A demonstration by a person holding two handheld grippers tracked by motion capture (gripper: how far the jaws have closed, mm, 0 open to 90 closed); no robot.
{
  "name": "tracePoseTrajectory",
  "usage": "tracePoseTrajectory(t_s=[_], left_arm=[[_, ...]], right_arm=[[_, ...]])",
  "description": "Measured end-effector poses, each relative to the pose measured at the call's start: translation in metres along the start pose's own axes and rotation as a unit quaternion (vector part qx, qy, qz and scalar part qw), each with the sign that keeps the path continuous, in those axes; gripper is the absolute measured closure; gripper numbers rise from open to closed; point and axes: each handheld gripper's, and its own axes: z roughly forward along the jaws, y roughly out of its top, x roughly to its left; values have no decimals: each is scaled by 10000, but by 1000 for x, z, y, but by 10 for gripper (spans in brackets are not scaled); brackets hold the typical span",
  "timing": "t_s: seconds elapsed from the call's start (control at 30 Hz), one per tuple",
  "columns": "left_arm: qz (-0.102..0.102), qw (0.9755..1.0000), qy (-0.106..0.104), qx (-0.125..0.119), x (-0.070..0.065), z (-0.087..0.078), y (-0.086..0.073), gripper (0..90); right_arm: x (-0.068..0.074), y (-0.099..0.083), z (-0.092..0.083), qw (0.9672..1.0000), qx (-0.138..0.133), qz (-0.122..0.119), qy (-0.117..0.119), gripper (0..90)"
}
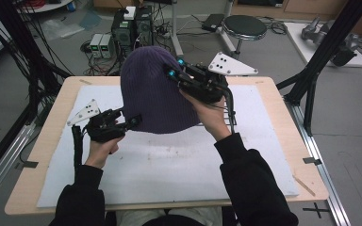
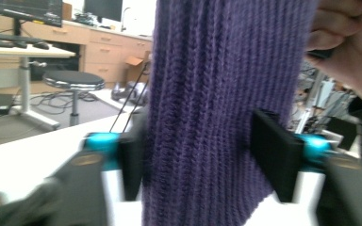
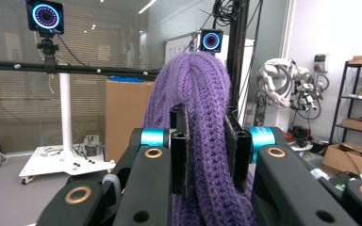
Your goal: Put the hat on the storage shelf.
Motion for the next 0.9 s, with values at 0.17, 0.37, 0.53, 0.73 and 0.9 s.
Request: tracePoseTrajectory(t_s=[0.17, 0.37, 0.53, 0.73, 0.9], left_arm=[[-97, 9999, 77, -5, 1, 0, 0, 816], [21, 9998, 140, 102, -2, 6, 0, 833], [366, 9990, 44, 260, -7, 22, 7, 832], [454, 9987, 11, 232, -8, 49, 13, 832], [573, 9981, 65, 211, -8, 67, 21, 831]], right_arm=[[-4, 1, -5, 10000, 42, 14, -84, 767], [-12, -1, -12, 9997, 109, -5, -216, 767], [-17, 1, -18, 9991, 115, -163, -365, 763], [-33, 9, -36, 9973, 140, -349, -634, 761], [-50, 16, -49, 9952, 141, -420, -875, 756]])
